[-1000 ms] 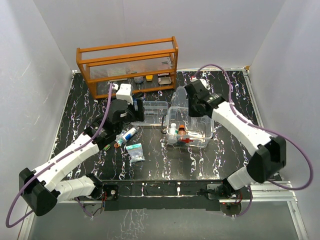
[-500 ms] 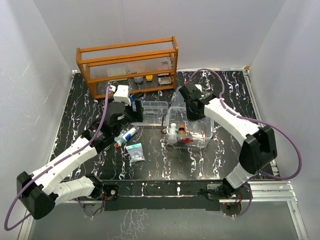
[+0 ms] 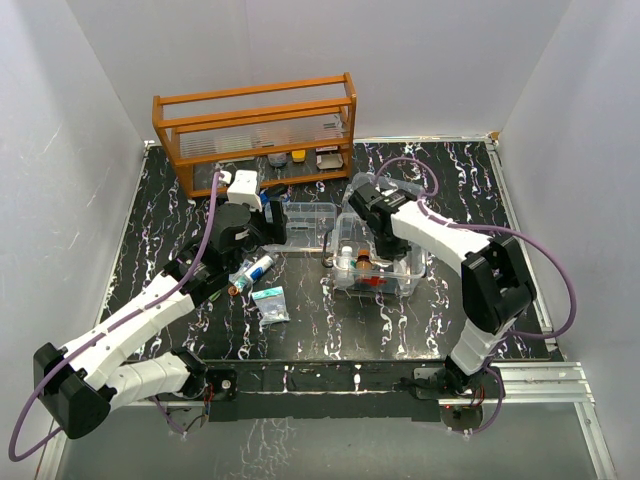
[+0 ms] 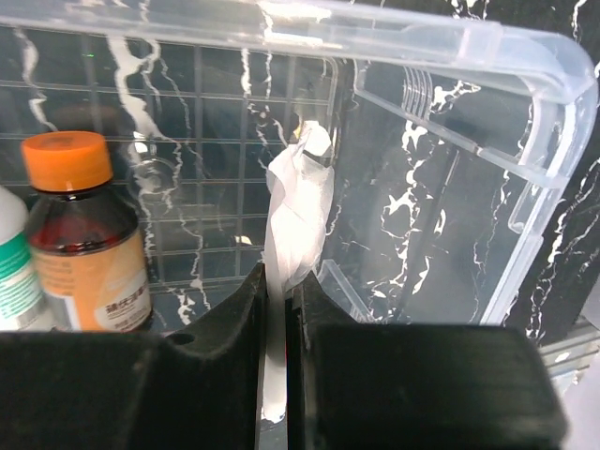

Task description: Organize the medicine kit

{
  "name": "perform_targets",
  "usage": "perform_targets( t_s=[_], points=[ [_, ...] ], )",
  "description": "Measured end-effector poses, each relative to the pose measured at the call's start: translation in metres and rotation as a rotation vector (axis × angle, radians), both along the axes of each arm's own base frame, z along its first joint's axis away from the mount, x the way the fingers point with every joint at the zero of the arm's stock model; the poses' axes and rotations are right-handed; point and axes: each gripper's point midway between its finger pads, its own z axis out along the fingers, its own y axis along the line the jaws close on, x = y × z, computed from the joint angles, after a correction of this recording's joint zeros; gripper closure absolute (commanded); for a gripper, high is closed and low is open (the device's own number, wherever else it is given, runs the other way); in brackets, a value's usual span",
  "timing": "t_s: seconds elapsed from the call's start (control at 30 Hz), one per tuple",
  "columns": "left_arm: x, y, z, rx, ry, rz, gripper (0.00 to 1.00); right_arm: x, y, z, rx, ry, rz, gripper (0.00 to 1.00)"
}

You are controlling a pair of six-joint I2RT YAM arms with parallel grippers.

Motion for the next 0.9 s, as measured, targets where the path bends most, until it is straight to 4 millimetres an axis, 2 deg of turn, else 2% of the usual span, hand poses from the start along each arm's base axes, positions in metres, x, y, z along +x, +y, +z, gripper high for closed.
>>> perform_targets(
  t_s=[0.17, 0.33, 0.6, 0.73, 0.9],
  points=[
    [0.0, 0.0, 0.0, 0.0, 0.001, 0.0, 0.22, -0.005, -0.01, -0.013, -0.054, 0.019, -0.018, 0.97],
    [0.0, 0.0, 0.0, 0.0, 0.001, 0.001, 0.21, -0.006, -0.011, -0.02, -0.061, 0.024, -0.018, 0.88],
    [0.001, 0.001, -0.001, 0.001, 0.003, 0.011, 0.2, -0.007, -0.002, -0.025, -0.008, 0.037, 0.002, 0.69],
    [0.001, 0.001, -0.002, 0.002, 0.004, 0.012, 0.2, -0.009, 0.007, -0.019, 0.057, 0.03, 0.017, 0.61],
    [0.001, 0.001, -0.002, 0.002, 0.005, 0.013, 0.2, -0.007, 0.018, -0.004, 0.145, -0.023, 0.03, 0.6]
  ],
)
